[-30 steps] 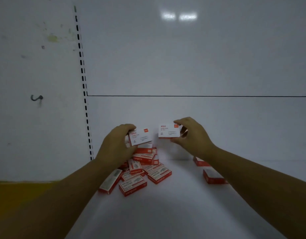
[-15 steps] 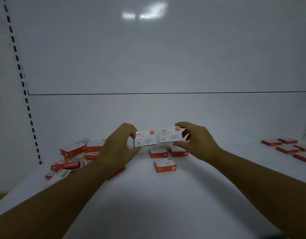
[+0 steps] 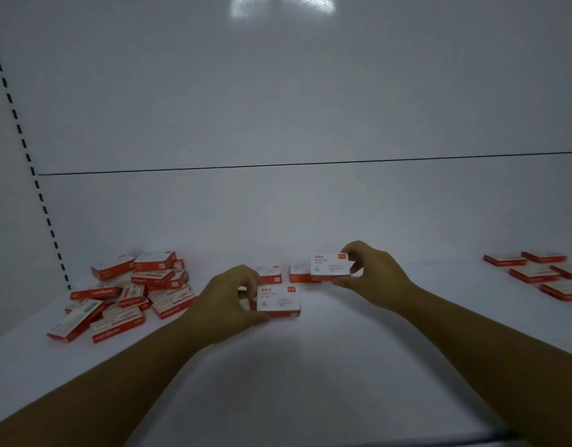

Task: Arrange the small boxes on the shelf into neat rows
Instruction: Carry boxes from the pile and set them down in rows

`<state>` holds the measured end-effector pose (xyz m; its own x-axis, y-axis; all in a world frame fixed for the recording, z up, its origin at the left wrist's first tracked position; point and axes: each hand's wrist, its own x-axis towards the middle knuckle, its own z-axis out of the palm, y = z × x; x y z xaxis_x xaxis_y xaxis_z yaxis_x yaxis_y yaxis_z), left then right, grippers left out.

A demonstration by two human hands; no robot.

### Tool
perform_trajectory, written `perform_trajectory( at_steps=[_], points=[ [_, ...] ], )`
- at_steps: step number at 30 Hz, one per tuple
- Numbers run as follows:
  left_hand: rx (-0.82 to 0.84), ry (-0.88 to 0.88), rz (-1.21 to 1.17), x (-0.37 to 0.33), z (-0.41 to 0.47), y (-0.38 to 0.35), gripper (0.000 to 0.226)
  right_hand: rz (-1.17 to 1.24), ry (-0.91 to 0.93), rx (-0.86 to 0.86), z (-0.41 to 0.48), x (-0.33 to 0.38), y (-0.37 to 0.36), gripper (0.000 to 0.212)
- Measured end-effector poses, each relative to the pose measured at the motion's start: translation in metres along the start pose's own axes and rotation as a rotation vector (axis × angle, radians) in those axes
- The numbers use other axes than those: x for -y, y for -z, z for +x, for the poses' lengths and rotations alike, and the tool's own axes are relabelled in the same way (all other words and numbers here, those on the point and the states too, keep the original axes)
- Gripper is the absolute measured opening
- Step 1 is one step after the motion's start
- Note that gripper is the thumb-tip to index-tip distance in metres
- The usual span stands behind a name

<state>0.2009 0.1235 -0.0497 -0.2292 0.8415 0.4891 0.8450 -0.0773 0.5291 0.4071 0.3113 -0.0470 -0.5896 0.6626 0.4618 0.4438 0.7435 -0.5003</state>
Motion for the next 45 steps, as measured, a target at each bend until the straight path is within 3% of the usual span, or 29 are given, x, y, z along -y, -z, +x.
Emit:
perform_trajectory(
  at_steps=[5,11,13,16,20,24,30,41,45],
  points=[
    [0.1,0.183,-0.093,0.009,-0.016,-0.008,0.038,0.018,-0.107,0.135,0.001,-0.011,-0.031,0.042],
    [0.21,0.274,-0.173,0.015,-0.016,-0.007,0.029,-0.155,-0.173,0.279,0.009,-0.008,-0.038,0.069],
    [0.243,0.255,-0.113,0.024,-0.018,0.005,0.039,-0.125,-0.187,0.172,0.014,-0.001,-0.029,0.068],
    [0.141,0.183,0.085,0.048,-0.025,0.038,0.039,0.065,-0.128,-0.067,0.025,0.034,-0.025,0.039],
    [-0.005,0.238,0.432,0.09,-0.042,0.096,0.03,0.138,0.056,0.116,0.038,0.111,-0.067,0.018],
    [-0.007,0.359,0.485,0.118,-0.068,0.138,0.023,0.11,0.193,0.246,0.048,0.175,-0.134,0.025],
    [0.108,0.313,0.552,0.135,-0.085,0.15,0.04,-0.171,0.344,0.458,0.046,0.207,-0.185,0.031],
    [0.156,0.325,0.526,0.142,-0.073,0.152,0.04,-0.276,0.149,0.525,0.041,0.205,-0.17,0.033],
    [0.112,0.231,0.497,0.137,-0.072,0.157,0.042,-0.238,0.237,0.352,0.032,0.206,-0.161,0.035]
  ],
)
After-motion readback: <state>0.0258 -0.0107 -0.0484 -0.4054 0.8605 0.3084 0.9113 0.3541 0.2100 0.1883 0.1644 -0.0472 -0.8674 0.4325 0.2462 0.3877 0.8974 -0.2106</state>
